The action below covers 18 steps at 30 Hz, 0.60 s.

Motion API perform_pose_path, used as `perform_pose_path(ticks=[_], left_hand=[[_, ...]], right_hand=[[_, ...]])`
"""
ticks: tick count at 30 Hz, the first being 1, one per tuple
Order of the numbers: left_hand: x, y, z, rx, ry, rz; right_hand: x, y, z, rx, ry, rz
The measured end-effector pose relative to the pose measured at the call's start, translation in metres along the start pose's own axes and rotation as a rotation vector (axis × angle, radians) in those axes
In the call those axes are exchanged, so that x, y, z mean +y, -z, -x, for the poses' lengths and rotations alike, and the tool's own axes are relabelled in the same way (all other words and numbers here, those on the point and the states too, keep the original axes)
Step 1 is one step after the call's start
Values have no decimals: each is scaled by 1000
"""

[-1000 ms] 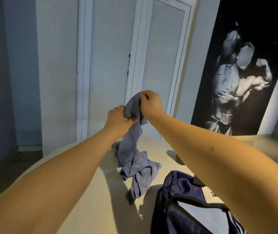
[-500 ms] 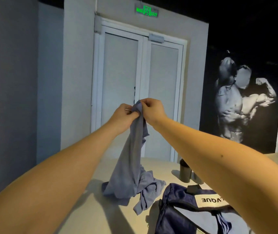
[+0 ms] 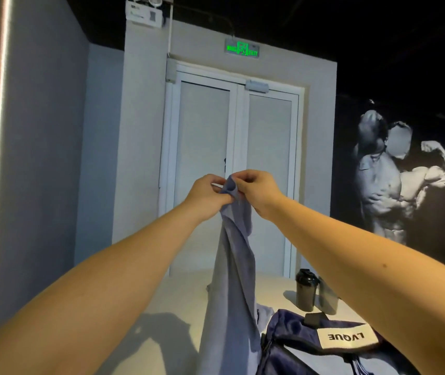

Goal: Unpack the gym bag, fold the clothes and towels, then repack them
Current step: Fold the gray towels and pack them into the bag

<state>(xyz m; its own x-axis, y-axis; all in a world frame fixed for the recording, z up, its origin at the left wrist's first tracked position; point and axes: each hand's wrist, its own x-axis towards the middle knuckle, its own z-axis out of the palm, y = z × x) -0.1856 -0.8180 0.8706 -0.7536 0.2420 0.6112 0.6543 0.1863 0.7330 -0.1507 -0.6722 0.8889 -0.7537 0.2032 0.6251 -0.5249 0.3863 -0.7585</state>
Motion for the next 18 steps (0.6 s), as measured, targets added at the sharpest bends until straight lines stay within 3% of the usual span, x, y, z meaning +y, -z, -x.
perform_pose_path(ticks=[4,7,10,13,18], left_hand=[[1,8,6,27,-34,-87],[4,18,6,40,-20,-70],[3,32,7,45,-21,-80],[-1,48,10,39,-48,-145],[-24,79,21,-44,-97,-447]], right_hand=[[6,9,9,-144,-55,96],[26,15,16,-325,-221,339],[48,17,24,-363,-332,392],[58,22,29,-387,-409,150],[56,34,27,-365,-449,-358]])
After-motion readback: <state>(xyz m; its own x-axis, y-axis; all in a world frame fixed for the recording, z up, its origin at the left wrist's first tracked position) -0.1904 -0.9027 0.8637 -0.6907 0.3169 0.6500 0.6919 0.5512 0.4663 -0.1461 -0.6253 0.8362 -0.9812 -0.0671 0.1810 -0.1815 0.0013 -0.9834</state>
